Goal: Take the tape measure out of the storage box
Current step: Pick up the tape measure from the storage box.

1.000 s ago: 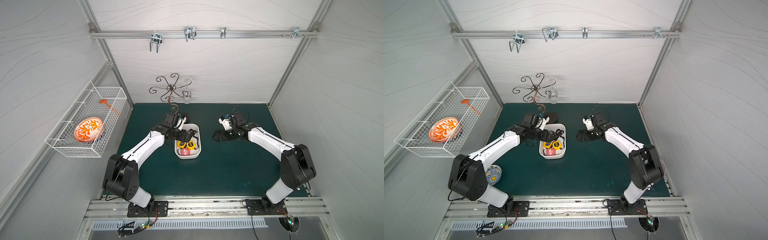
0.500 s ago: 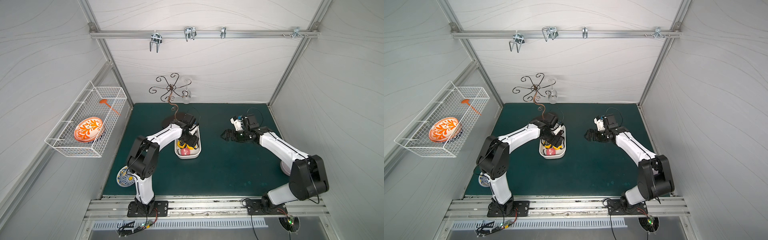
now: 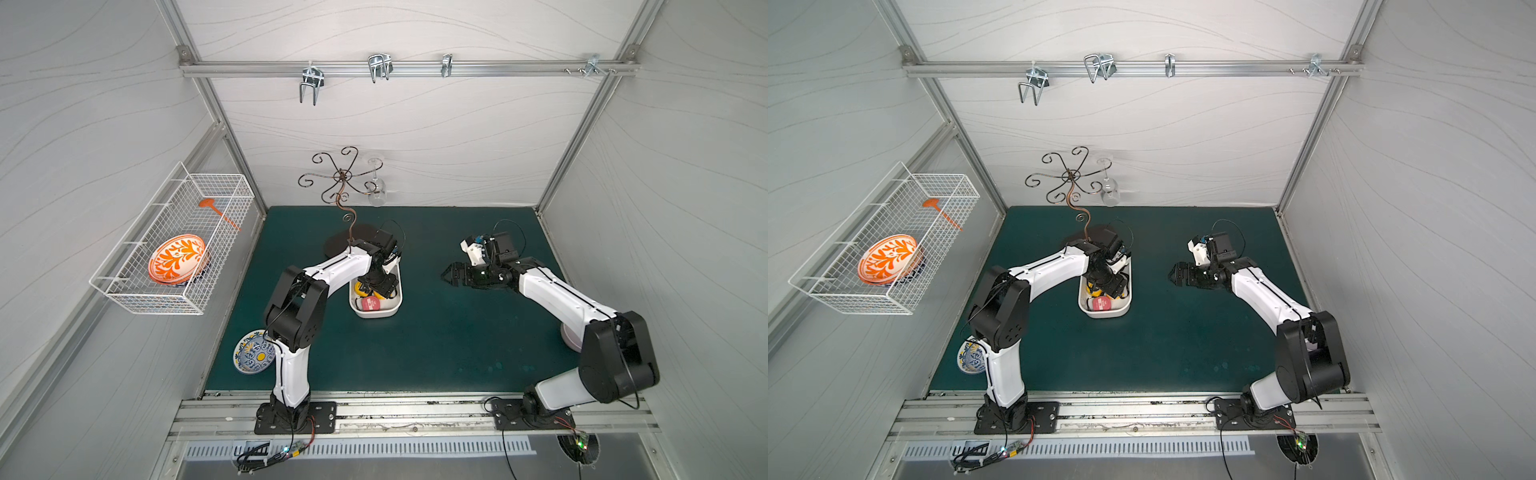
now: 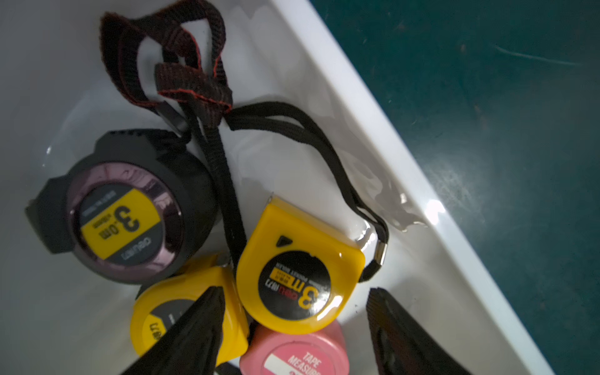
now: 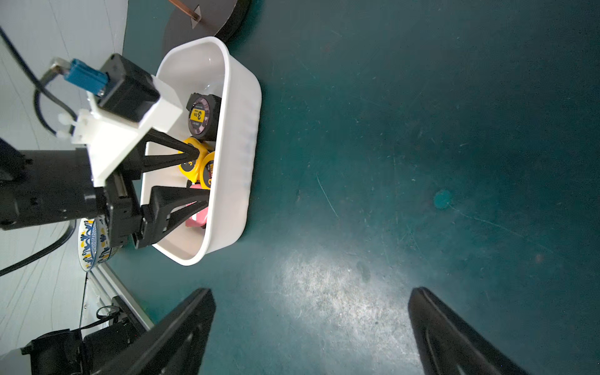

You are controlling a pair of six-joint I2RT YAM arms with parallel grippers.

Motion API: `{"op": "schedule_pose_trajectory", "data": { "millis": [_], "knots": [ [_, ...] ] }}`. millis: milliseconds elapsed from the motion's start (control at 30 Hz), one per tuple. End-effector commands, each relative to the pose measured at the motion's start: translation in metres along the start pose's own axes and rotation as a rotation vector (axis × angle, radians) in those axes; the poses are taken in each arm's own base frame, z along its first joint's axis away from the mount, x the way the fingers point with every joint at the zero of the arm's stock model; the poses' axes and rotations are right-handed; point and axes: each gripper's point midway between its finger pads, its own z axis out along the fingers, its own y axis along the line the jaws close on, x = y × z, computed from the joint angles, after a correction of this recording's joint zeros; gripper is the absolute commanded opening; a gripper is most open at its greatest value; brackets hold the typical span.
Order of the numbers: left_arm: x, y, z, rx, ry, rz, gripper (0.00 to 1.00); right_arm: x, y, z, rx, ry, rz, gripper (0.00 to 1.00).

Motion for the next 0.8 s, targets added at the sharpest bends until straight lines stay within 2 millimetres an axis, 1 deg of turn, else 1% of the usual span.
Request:
{"op": "schedule_pose_trajectory", "data": {
  "millis": [0, 267, 333, 433, 500, 633, 733, 767],
  "knots": [
    [-0.011, -0.006, 0.001, -0.004, -0.012, 0.034, 0.74, -0.006, 0.006, -0.011, -0.017, -0.037, -0.003, 0.99],
    [-0.017, -0.003, 0.01, -0.018, -0.015, 0.04, 0.69, -0.006, 0.006, -0.012, -0.016, -0.04, 0.003, 0.99],
    [-0.017, -0.003, 0.012, -0.02, -0.014, 0.041, 0.67, -0.006, 0.006, -0.012, -0.016, -0.038, 0.004, 0.99],
    [-0.015, -0.003, 0.017, -0.018, 0.004, 0.039, 0.66, -0.005, 0.005, -0.011, -0.015, -0.034, 0.003, 0.99],
    [-0.014, -0.004, 0.021, -0.011, 0.012, 0.036, 0.68, -0.005, 0.005, -0.011, -0.015, -0.034, 0.003, 0.99],
    [-0.012, -0.004, 0.027, -0.012, 0.023, 0.032, 0.81, -0.005, 0.006, -0.012, -0.023, -0.036, 0.006, 0.99],
    [-0.012, -0.003, 0.03, -0.015, 0.028, 0.029, 0.81, -0.006, 0.007, -0.013, -0.025, -0.039, 0.005, 0.99],
    [-0.011, -0.003, 0.031, -0.016, 0.029, 0.027, 0.76, -0.006, 0.008, -0.013, -0.025, -0.04, 0.004, 0.99]
  ]
}}
